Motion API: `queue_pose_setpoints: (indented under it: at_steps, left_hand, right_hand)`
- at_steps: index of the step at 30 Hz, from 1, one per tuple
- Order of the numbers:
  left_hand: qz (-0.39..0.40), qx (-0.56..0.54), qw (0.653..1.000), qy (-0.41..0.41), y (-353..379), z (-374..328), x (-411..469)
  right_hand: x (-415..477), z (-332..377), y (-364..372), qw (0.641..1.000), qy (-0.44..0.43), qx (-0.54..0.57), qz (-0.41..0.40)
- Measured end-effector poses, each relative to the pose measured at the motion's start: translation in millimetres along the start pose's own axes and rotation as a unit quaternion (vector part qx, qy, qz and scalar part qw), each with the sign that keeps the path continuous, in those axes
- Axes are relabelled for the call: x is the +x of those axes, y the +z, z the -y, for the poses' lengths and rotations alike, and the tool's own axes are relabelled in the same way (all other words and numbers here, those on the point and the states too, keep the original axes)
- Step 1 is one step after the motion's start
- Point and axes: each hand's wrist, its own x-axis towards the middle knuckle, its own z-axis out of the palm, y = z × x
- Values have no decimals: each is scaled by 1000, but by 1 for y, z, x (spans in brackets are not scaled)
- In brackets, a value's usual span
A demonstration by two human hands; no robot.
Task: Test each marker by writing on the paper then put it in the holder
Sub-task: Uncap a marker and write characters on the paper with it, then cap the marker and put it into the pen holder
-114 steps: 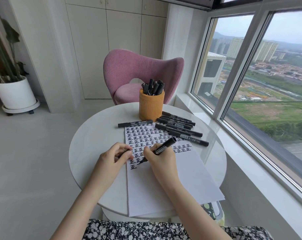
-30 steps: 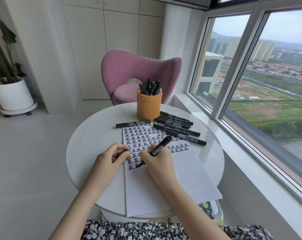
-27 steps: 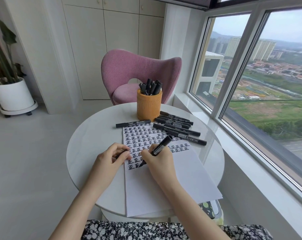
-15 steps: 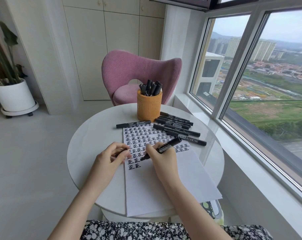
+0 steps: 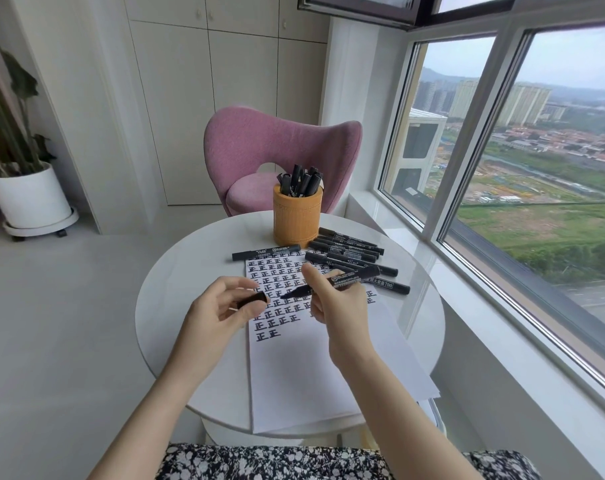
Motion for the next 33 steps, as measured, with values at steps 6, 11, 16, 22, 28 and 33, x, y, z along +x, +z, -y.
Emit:
queue_pose_setpoints:
  at_steps: [6,11,16,22,28,33]
  left_hand:
    - [7,-21,1000,3,10,-13,-5]
    - [19,-25,1000,4,23,-22,-11]
    - [-24,-9,1000,15,29,-23,-18]
    - [-35,-5,999,12,31,-21,-20]
    - [-59,6,997,54,25,-29,-6]
    - [-130,32,986,100,6,-38,31]
  right_hand:
    - [-4,5,6,1000,-25,12,12]
    - [-9,5,8,999,-30,-19,29]
    - [-12,3,11,1000,-10,-16,9]
    - [-10,3,10,998,-1,-42,41]
    - [2,9,-1,983,67,-134,109]
    - [13,7,-25,957,-1,-286,52]
